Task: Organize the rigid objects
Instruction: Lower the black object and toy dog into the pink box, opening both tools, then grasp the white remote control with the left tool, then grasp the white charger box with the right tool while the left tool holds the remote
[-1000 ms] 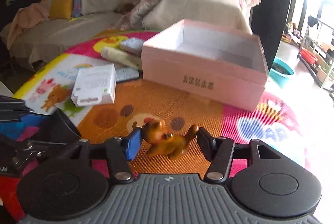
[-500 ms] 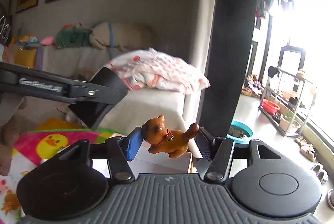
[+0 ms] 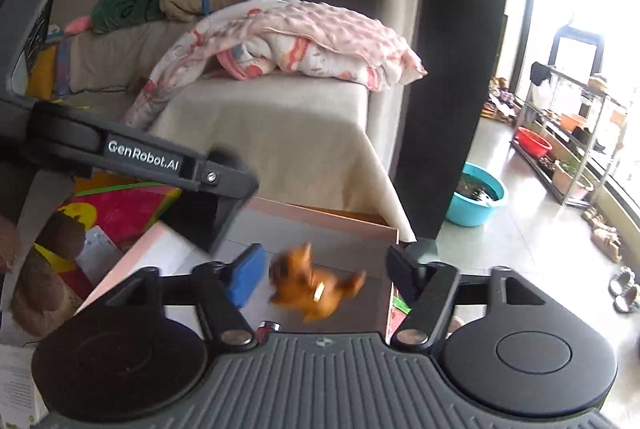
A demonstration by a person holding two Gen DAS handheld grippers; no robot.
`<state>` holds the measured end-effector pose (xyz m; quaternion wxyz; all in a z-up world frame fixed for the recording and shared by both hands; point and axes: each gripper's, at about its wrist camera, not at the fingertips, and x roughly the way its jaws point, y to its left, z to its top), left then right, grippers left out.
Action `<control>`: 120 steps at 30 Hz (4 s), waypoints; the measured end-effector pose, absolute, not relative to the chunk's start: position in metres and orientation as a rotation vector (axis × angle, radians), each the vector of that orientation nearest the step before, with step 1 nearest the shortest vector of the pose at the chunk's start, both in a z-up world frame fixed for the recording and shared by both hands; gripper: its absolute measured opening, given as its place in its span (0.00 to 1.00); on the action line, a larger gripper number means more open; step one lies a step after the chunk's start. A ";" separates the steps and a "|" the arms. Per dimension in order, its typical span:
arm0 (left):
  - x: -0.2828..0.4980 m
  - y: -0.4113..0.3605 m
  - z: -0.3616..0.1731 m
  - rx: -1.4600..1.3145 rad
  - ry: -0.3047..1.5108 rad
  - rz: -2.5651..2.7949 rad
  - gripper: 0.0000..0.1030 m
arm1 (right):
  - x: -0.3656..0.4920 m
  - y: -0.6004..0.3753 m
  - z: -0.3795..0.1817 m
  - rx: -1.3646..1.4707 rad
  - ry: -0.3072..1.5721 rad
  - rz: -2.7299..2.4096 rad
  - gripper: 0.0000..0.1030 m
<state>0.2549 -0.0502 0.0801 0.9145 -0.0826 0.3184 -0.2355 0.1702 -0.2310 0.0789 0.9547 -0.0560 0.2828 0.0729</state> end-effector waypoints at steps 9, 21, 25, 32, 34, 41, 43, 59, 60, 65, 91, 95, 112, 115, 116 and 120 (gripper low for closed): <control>0.157 0.028 0.114 -0.224 0.475 -0.428 0.49 | 0.095 -0.243 0.099 -0.131 0.472 0.132 0.81; 0.012 0.094 0.037 -0.399 0.748 -0.229 0.49 | 0.003 -0.192 0.042 -0.121 0.542 0.368 0.84; 0.004 0.081 0.035 -0.396 0.740 -0.216 0.49 | -0.003 -0.169 0.027 -0.161 0.539 0.387 0.84; 0.013 0.055 0.030 -0.287 0.735 -0.164 0.49 | 0.001 -0.180 0.007 -0.064 0.601 0.350 0.84; 0.016 0.051 0.027 -0.291 0.750 -0.173 0.50 | 0.001 -0.186 0.008 -0.022 0.597 0.342 0.84; 0.033 0.043 0.021 -0.277 0.767 -0.176 0.52 | 0.001 -0.184 0.006 -0.023 0.607 0.352 0.84; 0.038 0.040 0.023 -0.256 0.760 -0.186 0.51 | 0.000 -0.184 0.006 -0.027 0.606 0.351 0.84; 0.060 0.049 0.037 0.019 0.704 -0.322 0.52 | -0.005 -0.151 0.011 -0.012 0.658 0.504 0.85; 0.061 0.051 0.036 0.027 0.714 -0.334 0.52 | -0.002 -0.146 0.012 -0.018 0.658 0.495 0.85; 0.064 0.059 0.030 0.004 0.721 -0.351 0.52 | 0.023 -0.128 0.009 -0.024 0.692 0.482 0.90; 0.075 0.026 0.008 0.161 0.745 -0.456 0.43 | -0.006 -0.213 0.002 0.056 0.698 0.395 0.83; 0.048 0.029 0.007 0.141 0.745 -0.462 0.42 | -0.005 -0.208 0.001 0.036 0.706 0.398 0.87; 0.027 0.020 0.003 0.092 0.719 -0.350 0.46 | 0.000 -0.201 -0.002 -0.002 0.749 0.450 1.00; 0.026 0.022 0.002 0.085 0.700 -0.346 0.43 | 0.002 -0.199 -0.001 -0.025 0.768 0.453 1.00; 0.025 0.023 0.002 0.079 0.700 -0.348 0.43 | 0.002 -0.197 -0.001 -0.041 0.770 0.453 1.00; 0.014 0.028 0.004 0.078 0.705 -0.354 0.42 | -0.003 -0.189 -0.003 -0.108 0.763 0.447 1.00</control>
